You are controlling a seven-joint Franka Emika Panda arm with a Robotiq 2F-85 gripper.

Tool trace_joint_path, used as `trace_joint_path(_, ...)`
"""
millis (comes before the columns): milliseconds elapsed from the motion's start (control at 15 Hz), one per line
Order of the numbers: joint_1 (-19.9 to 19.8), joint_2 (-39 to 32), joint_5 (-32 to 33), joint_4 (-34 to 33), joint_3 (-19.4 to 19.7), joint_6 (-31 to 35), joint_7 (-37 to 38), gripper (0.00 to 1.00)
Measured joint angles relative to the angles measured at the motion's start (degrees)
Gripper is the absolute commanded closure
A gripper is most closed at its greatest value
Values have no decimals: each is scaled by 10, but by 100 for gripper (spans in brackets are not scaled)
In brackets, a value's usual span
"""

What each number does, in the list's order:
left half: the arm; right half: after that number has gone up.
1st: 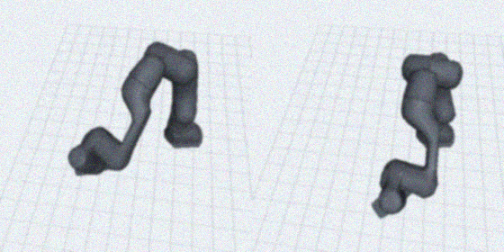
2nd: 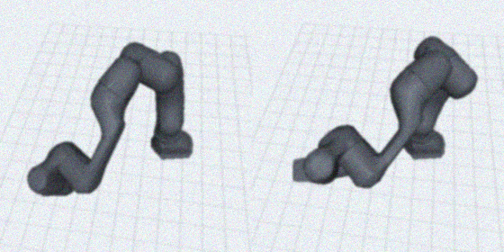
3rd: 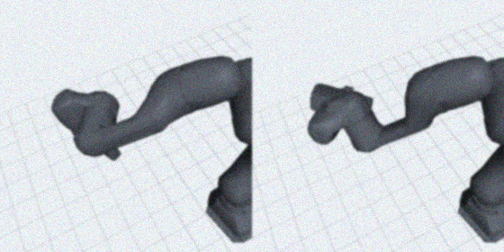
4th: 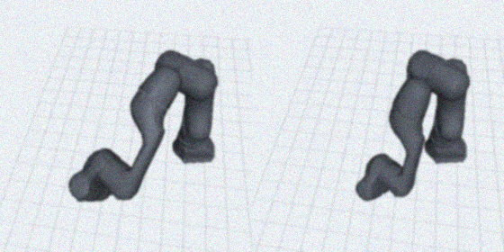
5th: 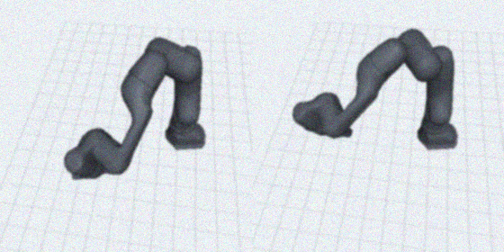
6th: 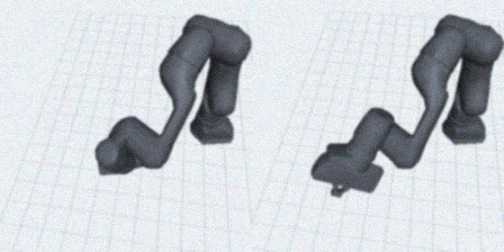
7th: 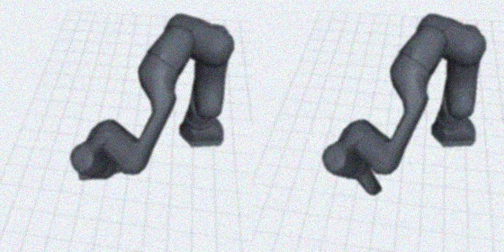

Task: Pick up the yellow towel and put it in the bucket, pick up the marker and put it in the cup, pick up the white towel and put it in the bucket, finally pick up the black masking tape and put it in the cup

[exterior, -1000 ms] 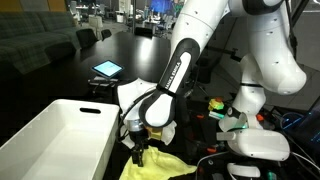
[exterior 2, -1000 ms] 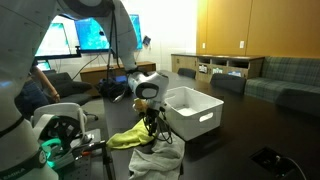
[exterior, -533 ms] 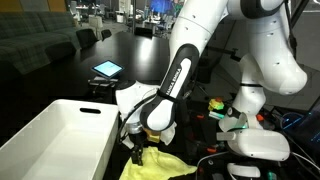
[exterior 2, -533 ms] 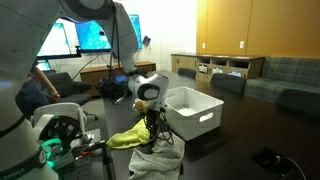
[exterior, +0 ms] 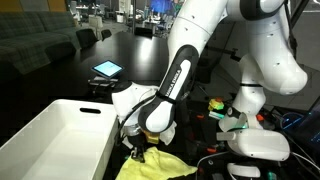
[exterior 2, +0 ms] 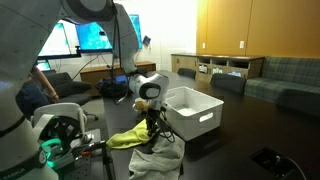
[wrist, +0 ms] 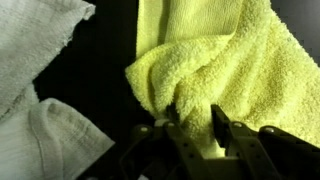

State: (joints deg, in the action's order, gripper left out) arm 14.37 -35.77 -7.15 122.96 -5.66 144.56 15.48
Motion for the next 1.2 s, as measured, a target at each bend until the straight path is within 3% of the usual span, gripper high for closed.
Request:
trace_joint_path(733, 19, 88, 71, 23, 16, -26, 33, 91)
trace_joint_path(1000, 28, 136, 92, 43, 23, -26, 98, 91)
trace_joint_path(1200, 47, 164, 120, 50, 38, -27, 201, 92)
